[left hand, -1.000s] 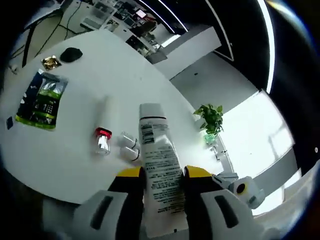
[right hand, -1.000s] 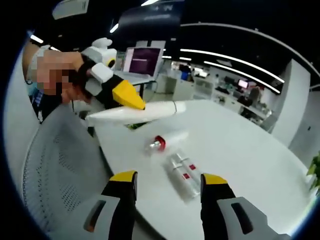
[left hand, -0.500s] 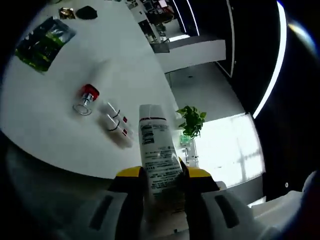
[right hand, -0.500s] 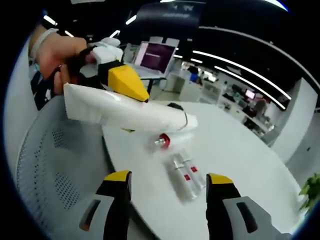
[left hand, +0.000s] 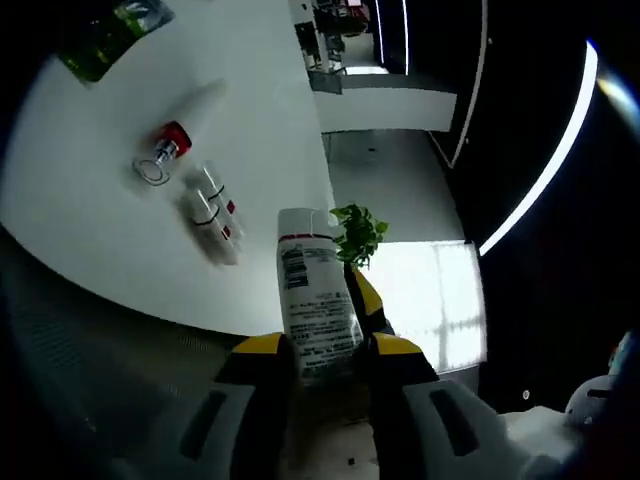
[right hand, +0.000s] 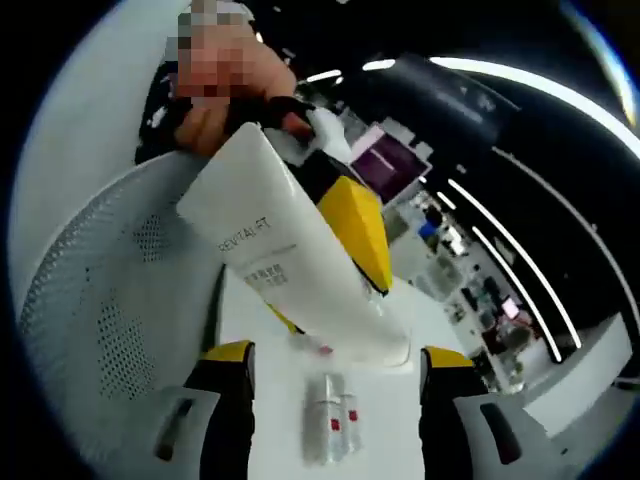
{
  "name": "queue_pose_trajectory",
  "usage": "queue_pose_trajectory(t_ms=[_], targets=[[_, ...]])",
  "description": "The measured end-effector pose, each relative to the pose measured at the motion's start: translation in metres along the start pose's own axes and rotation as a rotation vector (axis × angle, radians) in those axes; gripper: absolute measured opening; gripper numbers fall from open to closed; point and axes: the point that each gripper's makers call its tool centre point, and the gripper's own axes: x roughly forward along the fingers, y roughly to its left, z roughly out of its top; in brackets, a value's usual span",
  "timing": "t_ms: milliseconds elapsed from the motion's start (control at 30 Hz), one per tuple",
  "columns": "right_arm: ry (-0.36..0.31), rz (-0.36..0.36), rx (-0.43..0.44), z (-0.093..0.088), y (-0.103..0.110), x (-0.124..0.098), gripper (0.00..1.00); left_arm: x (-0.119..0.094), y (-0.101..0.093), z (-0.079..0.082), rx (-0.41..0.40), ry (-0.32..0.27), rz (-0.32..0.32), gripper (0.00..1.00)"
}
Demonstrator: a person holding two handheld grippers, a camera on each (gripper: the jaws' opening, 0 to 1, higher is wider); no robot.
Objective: Arrange the skincare products in the storage area until every visible bottle or jar stands upright without overlapping.
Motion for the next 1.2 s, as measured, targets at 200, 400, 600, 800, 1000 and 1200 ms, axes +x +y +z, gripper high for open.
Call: queue_pose_trajectory(t_ms=[200,400,600,800,1000,1200], targets=[[-0.056,0.025,-0.139,0.015,-0.006,0.014,0.57,0.0,-0.009,-0.009,-0.082,0.033,-0.064,0.3],[-0.11,0.039,-0.175,0.026,-0.009,0.017,0.52,-0.006,-0.016,-0.007,-0.203,0.023,-0.145,0.3],[-0.113,0.073,-0.323,0.028,-0.005,0.02,0.32,-0.015,-0.011,-0.013,-0.214,0.055,-0.11,0.3],[-0.106,0.097,-0.319,0.028,-0.006,0.019,0.29,-0.019,-0.012,-0.013,-0.244,0.064,-0.103,0.31],[-0.103,0.107,-0.256,0.03,-0.007,0.014,0.28,-0.019,-0.018,-0.016,-0.224,0.081,-0.126,0.33],[-0.099,0.113,-0.223,0.031,-0.003,0.011,0.27,-0.02,-0.021,-0.021,-0.119,0.101,-0.144,0.36]])
